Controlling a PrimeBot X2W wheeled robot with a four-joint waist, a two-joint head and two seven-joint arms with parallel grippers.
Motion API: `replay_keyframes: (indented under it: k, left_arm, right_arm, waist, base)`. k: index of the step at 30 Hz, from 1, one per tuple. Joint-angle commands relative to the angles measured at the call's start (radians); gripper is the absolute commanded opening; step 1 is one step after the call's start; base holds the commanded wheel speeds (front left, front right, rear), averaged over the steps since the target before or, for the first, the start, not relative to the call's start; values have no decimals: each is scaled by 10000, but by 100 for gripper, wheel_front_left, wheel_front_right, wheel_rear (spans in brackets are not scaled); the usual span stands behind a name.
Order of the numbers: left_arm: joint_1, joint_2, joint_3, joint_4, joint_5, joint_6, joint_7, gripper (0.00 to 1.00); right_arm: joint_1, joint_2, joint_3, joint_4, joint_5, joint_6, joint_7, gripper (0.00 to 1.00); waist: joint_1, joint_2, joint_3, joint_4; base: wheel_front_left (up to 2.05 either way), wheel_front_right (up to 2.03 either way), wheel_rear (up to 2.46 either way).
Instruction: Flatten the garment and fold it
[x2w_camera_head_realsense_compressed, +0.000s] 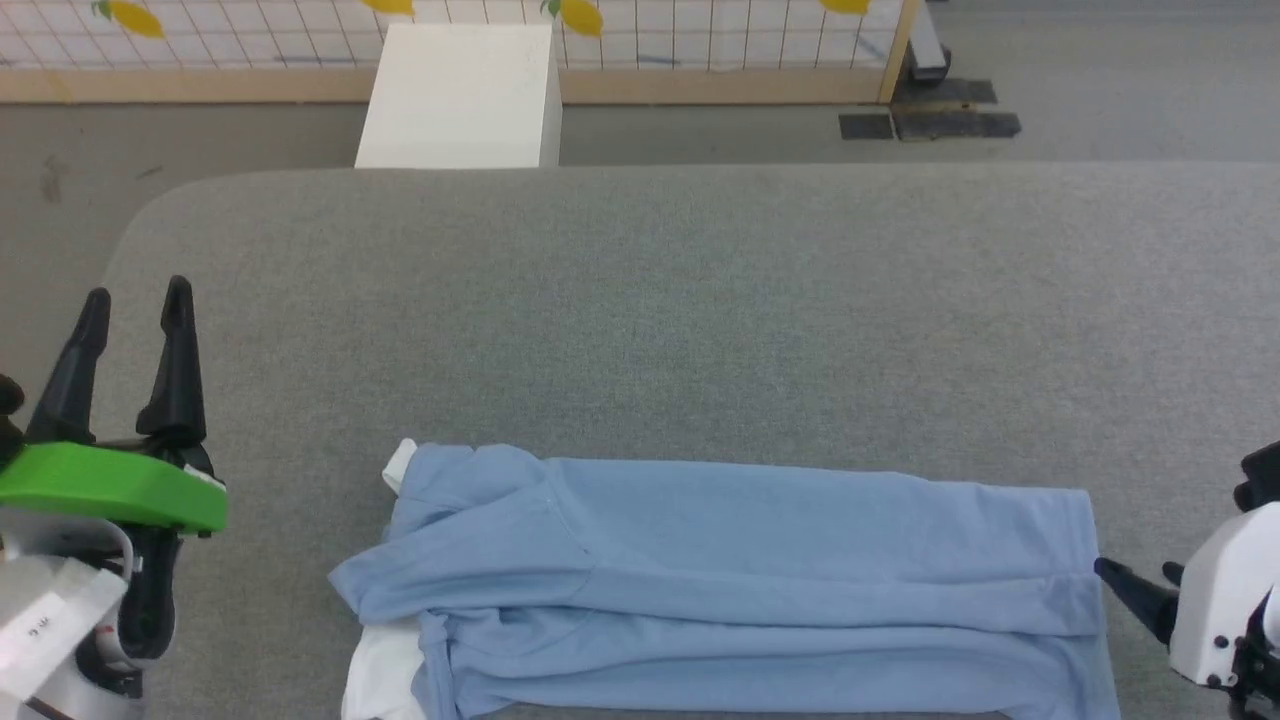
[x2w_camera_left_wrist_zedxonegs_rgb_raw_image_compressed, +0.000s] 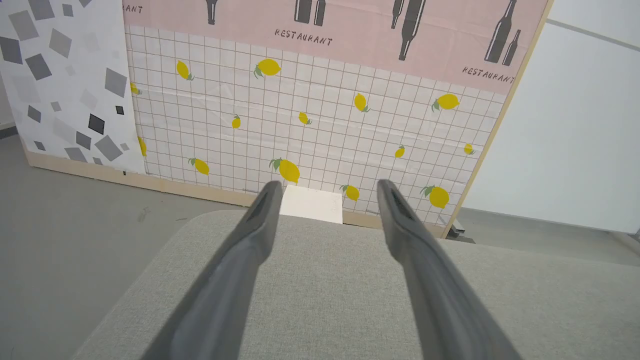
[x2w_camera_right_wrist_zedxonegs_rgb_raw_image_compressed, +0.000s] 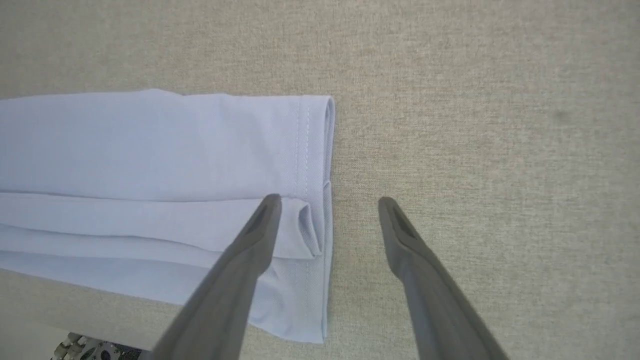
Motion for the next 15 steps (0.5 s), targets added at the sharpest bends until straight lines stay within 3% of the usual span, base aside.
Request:
replay_keyframes:
  k: [1, 15]
  left_arm:
    - [4, -129, 62, 106, 220, -97, -275, 100]
    - [243, -1145, 391, 598, 991, -876, -687, 100]
  right_arm:
    - [69, 65, 68, 100, 118, -13, -91, 100]
    - [-33, 93, 1139, 1270, 393, -13, -423, 100]
  waist:
    - [1, 45, 287, 82]
    - [1, 45, 833, 207]
  base:
    - [0, 0, 0]
    - [0, 0, 0]
